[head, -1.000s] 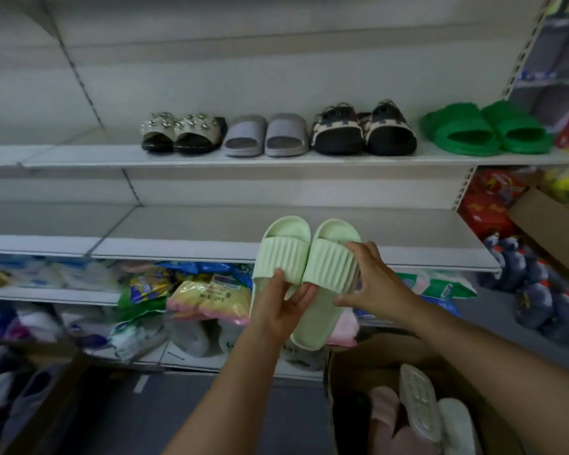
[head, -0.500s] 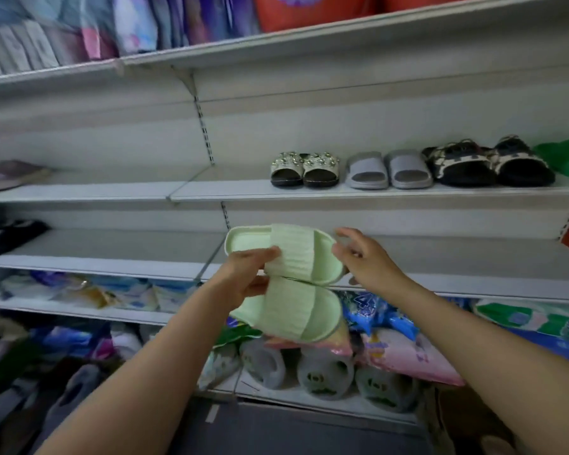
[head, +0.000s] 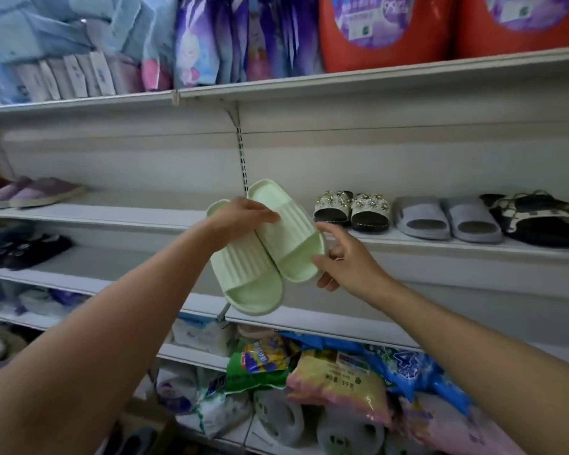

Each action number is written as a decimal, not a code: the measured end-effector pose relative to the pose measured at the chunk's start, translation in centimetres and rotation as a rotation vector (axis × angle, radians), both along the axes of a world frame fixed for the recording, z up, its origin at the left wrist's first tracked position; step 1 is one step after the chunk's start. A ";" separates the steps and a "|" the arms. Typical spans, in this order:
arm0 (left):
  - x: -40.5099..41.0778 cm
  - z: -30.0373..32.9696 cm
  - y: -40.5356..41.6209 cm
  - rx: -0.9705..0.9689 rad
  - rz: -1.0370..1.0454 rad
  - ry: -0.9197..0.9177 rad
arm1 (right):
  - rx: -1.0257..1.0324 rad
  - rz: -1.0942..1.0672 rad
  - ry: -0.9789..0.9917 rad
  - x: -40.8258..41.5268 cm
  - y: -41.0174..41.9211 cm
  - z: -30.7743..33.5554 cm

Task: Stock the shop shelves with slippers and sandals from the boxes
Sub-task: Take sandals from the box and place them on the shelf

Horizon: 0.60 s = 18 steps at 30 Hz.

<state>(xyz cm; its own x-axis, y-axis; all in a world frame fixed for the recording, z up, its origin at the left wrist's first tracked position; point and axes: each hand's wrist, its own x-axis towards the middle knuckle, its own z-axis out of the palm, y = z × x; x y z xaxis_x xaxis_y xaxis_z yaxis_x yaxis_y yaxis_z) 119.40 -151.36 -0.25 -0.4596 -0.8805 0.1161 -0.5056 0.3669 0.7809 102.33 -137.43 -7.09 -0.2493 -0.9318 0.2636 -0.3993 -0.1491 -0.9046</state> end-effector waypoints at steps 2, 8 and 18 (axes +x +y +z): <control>-0.6 0.6 -1.8 -0.040 0.000 -0.014 | 0.005 0.017 -0.003 -0.2 -1.6 0.2; -2.4 0.6 -7.4 -0.082 -0.053 -0.071 | 0.015 -0.021 0.146 -1.2 -6.0 -0.1; -5.3 1.7 -16.9 -0.173 -0.282 -0.254 | -0.159 -0.224 1.061 -1.5 -11.7 -0.7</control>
<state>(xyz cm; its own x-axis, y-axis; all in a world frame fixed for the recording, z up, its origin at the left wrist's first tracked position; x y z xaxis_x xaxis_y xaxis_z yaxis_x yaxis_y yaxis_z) 114.06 -168.28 1.48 -0.7133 -0.6932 0.1033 -0.5349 0.6337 0.5589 100.81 -149.15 -7.81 0.0159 -0.8301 0.5574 -0.9962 -0.0607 -0.0619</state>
